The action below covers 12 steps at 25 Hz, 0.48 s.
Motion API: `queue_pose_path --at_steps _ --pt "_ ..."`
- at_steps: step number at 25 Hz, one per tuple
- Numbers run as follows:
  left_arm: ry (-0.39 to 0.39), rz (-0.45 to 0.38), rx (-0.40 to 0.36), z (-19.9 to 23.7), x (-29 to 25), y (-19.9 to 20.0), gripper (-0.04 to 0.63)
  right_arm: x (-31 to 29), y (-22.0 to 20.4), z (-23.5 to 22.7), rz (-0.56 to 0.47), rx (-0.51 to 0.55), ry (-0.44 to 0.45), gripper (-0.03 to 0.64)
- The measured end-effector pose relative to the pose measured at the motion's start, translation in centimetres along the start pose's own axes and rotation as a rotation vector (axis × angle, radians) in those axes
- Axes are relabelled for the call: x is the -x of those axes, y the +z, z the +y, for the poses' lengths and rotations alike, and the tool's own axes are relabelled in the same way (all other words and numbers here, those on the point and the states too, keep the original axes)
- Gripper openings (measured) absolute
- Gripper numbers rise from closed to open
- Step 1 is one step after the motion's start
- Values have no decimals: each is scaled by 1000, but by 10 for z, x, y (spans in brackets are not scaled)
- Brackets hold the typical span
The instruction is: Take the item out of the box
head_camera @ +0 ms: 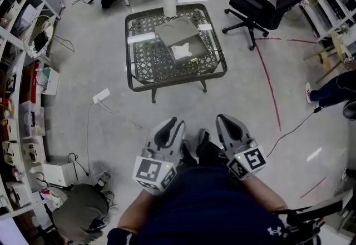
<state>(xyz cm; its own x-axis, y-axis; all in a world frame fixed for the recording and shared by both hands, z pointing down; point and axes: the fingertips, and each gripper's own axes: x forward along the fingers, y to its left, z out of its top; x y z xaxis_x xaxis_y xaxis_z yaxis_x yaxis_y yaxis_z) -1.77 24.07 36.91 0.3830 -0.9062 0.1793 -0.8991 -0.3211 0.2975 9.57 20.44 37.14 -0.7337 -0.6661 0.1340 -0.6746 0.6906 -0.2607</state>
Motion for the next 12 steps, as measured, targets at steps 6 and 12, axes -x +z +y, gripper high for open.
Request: queue_pose_path --at_steps 6,12 --pt "19 9 -6 16 -12 4 97 -27 2 -4 9 -9 30 2" --pt "54 6 -8 39 -32 22 97 -62 8 -16 35 -2 61 2"
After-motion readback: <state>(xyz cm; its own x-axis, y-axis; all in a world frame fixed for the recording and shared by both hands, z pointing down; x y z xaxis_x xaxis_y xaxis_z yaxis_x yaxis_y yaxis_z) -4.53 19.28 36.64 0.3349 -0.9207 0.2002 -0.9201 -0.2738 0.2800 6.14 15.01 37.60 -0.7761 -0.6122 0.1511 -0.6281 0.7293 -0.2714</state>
